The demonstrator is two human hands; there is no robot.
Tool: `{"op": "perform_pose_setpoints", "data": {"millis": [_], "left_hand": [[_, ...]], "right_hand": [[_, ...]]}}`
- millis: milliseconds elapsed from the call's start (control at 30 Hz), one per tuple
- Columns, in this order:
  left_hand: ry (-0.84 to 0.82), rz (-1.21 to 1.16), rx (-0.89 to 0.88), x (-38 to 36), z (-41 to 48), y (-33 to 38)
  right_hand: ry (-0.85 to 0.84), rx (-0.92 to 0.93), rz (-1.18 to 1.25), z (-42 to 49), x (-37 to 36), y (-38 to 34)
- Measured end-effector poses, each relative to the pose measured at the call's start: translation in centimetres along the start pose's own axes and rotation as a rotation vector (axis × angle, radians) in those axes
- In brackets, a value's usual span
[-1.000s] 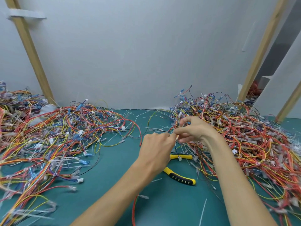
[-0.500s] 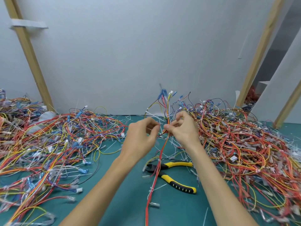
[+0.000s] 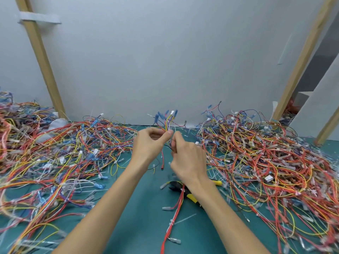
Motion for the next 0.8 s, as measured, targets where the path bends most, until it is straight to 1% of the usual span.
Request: {"op": "perform_pose_setpoints", "data": {"millis": [100, 167, 233, 333, 367, 467, 533, 567, 633, 667, 733, 767, 800], "left_hand": [[0.050, -0.017, 0.019, 1.3, 0.3, -0.4], [0.038, -0.043, 0.038, 2.0, 0.7, -0.8], [0.026, -0.076, 0.041, 2.4, 1.2, -1.0], [0.043, -0.109, -0.003, 3.2, 1.7, -0.7], [0.046, -0.132, -0.020, 3.4, 1.8, -0.5], [0.022, -0.216, -0.044, 3.7, 2.0, -0.3], [-0.034, -0.298, -0.025, 3.1, 2.0, -0.4], [-0.067, -0.334, -0.008, 2.6, 2.0, -0.5], [-0.135, -0.379, 0.028, 1.4, 1.8, -0.6], [-0.168, -0.396, 0.042, 0.8, 1.7, -0.7], [-0.233, -0.447, 0.071, -0.2, 1.5, -0.7], [-0.266, -0.492, 0.090, -0.6, 1.4, -0.8], [-0.296, -0.549, 0.113, -0.9, 1.3, -0.8]], "right_hand": [[0.046, 0.076, -0.084, -0.8, -0.2, -2.1], [0.095, 0.129, -0.066, -1.1, -0.2, -2.8], [0.084, 0.146, 0.054, -1.1, -0.5, -2.7], [0.008, 0.066, 0.349, -0.6, -0.9, -1.5], [0.027, 0.040, 0.458, -0.3, -0.3, -1.2], [0.187, 0.026, 0.660, 0.6, 2.9, -0.1], [0.294, -0.037, 0.763, 1.2, 4.9, 1.5], [0.331, -0.076, 0.768, 1.6, 5.6, 2.5], [0.352, -0.151, 0.717, 2.1, 6.4, 4.1], [0.353, -0.202, 0.746, 2.3, 6.2, 5.2], [0.333, -0.344, 0.924, 2.2, 4.9, 7.4], [0.287, -0.435, 1.008, 2.0, 3.7, 8.3], [0.193, -0.534, 1.066, 1.6, 1.9, 9.0]]}}
Point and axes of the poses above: each hand's wrist, its own z-axis towards the middle knuckle, its own x-axis out of the back of the hand, y = z × x, the point moved 10 cm from there along z, towards the middle knuckle, and after that the axes turned 15 degrees about z, right-handed, at the moved point
